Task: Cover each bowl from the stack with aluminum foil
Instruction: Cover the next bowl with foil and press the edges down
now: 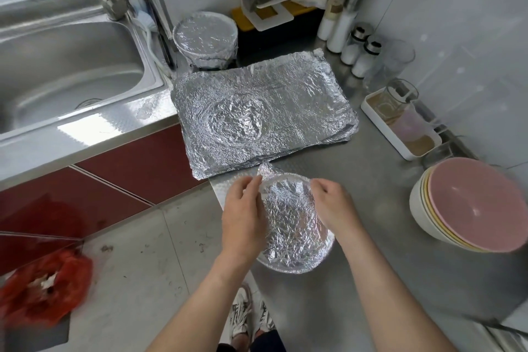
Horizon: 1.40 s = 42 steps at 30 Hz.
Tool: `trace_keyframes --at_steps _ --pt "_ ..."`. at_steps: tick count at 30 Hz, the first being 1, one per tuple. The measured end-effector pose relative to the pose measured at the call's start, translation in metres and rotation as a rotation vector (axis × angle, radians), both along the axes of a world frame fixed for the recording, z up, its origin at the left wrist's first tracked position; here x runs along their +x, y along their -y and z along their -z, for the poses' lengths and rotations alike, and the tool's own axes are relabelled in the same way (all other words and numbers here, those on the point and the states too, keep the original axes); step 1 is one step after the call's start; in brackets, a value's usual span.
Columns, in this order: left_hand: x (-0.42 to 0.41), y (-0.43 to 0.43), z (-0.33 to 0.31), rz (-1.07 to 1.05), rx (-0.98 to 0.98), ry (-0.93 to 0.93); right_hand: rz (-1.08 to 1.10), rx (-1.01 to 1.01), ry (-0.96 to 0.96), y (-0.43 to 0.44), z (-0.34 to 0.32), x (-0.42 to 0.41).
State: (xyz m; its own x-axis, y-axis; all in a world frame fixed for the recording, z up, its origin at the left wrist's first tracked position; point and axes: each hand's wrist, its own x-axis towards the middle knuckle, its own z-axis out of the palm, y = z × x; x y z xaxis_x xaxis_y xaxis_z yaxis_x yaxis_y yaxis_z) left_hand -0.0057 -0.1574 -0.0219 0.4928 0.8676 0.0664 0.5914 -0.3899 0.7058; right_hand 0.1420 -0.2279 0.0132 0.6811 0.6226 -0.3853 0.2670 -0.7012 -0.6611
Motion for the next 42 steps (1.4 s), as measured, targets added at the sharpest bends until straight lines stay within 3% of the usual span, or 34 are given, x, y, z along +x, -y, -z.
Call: trace_keyframes --at_steps 6,12,15,23,37,42 --pt "0.002 -0.001 0.006 0.035 -0.011 0.039 -0.054 0.056 0.083 -0.002 0.007 -0.007" --pt "-0.001 -0.022 0.003 0.252 0.101 -0.045 -0.056 0.068 -0.065 0.021 0.006 -0.005" --pt "-0.007 -0.028 -0.003 0.160 0.164 -0.096 -0.107 0.062 -0.095 0.023 -0.001 0.005" --pt "-0.010 0.006 0.001 0.024 -0.100 -0.029 -0.253 -0.025 -0.112 -0.011 0.010 0.002" --pt "0.004 -0.033 -0.008 0.387 -0.090 -0.080 -0.138 0.175 -0.328 0.007 0.015 0.008" --pt "-0.007 -0.026 -0.009 0.263 -0.084 -0.113 -0.126 0.152 -0.447 0.000 0.011 0.014"
